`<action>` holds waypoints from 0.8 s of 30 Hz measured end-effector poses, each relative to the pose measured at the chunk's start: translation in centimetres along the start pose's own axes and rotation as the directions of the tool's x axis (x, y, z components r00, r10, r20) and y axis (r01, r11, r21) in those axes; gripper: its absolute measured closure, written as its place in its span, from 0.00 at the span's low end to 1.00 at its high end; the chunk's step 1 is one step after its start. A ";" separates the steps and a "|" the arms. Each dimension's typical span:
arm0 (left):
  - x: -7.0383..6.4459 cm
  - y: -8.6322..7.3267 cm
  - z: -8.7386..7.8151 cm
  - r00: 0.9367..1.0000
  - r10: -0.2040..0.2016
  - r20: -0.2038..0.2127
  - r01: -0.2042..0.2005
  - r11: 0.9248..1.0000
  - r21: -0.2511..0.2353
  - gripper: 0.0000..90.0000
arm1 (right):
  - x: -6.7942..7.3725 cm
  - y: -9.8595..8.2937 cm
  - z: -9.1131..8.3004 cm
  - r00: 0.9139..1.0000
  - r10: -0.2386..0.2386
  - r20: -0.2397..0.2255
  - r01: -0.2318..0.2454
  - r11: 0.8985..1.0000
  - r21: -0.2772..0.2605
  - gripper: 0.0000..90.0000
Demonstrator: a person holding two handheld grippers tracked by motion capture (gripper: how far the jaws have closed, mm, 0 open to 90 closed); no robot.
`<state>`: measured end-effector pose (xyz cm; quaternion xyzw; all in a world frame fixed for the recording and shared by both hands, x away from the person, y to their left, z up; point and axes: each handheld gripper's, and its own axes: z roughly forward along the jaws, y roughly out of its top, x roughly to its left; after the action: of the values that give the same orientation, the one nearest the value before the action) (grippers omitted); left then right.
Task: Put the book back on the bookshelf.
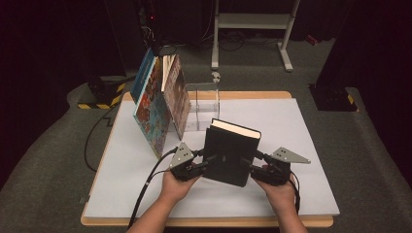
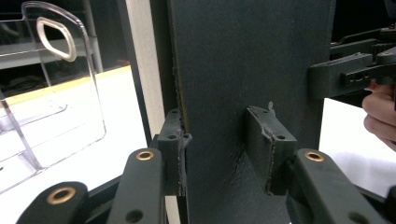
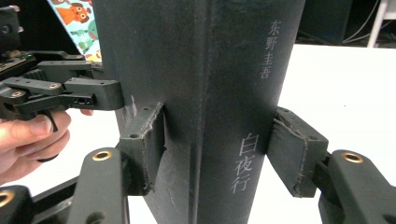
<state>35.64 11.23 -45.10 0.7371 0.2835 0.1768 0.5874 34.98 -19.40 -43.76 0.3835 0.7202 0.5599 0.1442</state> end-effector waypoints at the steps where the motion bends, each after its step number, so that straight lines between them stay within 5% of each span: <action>1: 0.0 -0.1 -0.1 1.000 0.003 0.003 -0.003 1.000 0.000 0.67 | 0.0 -0.2 -0.1 1.000 -0.005 -0.004 0.005 1.000 -0.009 0.44; 8: -0.5 -1.2 -1.0 0.999 0.021 -0.029 -0.021 1.000 0.014 0.65 | 0.6 -0.6 -0.6 0.999 -0.044 -0.016 0.044 0.999 -0.020 0.44; 17: 0.6 -3.2 -3.2 0.996 -0.018 -0.087 0.020 1.000 0.019 0.57 | 0.7 -1.1 -0.8 0.996 -0.014 -0.088 0.013 1.000 -0.020 0.42; 22: 1.8 -4.0 -5.1 0.988 -0.023 -0.154 0.029 0.999 0.032 0.52 | 1.2 -1.1 -0.3 0.996 -0.033 -0.083 0.033 0.999 -0.002 0.38; 24: 2.8 -4.4 -6.3 0.979 -0.022 -0.201 0.034 0.998 0.056 0.51 | 1.3 -1.1 -0.1 0.996 -0.032 -0.086 0.033 0.999 0.002 0.36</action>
<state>33.13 18.42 -47.98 0.7286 0.3568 0.2333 0.5361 33.63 -18.68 -44.47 0.3475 0.7329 0.5722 0.1216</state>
